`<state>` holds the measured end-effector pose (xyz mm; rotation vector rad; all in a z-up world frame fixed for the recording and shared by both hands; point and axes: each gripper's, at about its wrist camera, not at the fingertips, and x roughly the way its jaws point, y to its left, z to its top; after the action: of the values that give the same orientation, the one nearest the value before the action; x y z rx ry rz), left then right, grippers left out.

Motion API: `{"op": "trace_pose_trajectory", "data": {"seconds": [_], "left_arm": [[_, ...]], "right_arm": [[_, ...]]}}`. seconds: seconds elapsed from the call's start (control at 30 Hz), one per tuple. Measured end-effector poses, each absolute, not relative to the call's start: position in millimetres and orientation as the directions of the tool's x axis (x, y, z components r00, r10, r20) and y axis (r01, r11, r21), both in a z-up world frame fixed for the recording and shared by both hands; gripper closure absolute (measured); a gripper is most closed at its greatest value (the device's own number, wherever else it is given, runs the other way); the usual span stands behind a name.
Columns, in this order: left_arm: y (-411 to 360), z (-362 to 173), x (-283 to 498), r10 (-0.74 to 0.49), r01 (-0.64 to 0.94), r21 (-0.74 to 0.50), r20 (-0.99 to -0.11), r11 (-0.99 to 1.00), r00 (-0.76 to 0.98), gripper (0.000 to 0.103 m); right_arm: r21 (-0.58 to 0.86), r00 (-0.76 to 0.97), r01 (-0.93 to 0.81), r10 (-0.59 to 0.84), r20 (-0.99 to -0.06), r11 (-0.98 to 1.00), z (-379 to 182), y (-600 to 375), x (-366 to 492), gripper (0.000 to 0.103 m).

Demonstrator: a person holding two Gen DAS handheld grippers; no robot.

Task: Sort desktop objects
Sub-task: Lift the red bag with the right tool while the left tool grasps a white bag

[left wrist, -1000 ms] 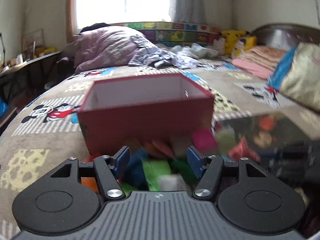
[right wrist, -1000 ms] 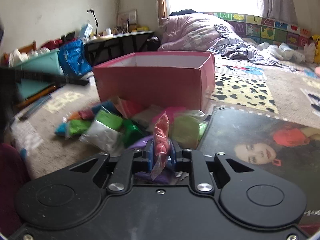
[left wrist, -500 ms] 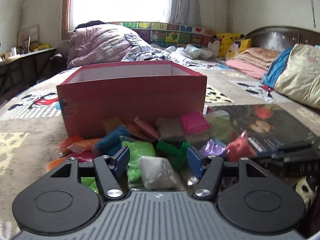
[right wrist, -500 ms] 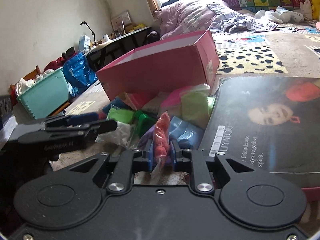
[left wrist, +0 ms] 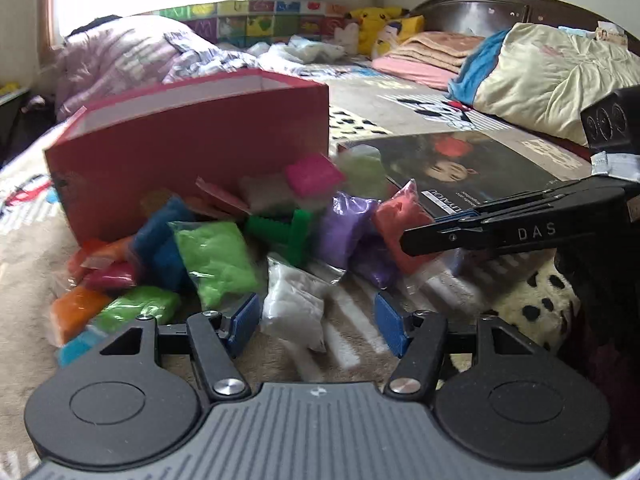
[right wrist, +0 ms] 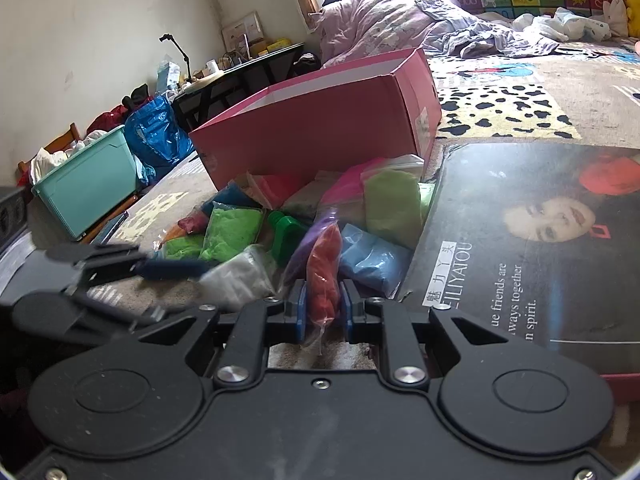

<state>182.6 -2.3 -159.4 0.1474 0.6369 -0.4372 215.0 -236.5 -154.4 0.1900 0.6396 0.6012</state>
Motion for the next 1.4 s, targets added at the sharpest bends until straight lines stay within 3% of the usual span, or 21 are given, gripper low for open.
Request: {"op": "trace_pose_trajectory", "data": {"seconds": [0.3,0.57,0.87,1.17,1.4], "left_arm": [[-18.4,-175.9,187.5,-0.269,0.43,0.133,-0.609,0.893,0.747,0.041],[-18.3,-181.0,190.4,-0.274,0.435,0.118,-0.625,0.893,0.731,0.061],[-11.4,-175.8,182.3,-0.299,0.406,0.046,-0.603,0.913,0.74,0.063],[1.3,-176.1,173.2,-0.315,0.3,-0.127,-0.592,0.945,0.742,0.063],[4.8,-173.5,170.2,-0.338,0.316,-0.142,-0.574,0.938,0.746,0.063]], "right_arm": [[0.343,0.636,-0.467,0.579,-0.511,0.815,-156.9,-236.4,214.8,0.086],[0.342,0.639,-0.465,0.577,-0.508,0.817,-157.8,-237.1,215.1,0.086],[0.366,0.643,-0.45,0.58,-0.501,0.815,-156.3,-240.5,212.8,0.086],[0.418,0.641,-0.467,0.624,-0.447,0.779,-138.7,-243.3,200.0,0.086],[0.442,0.646,-0.482,0.648,-0.405,0.757,-113.4,-243.9,199.9,0.086]]}}
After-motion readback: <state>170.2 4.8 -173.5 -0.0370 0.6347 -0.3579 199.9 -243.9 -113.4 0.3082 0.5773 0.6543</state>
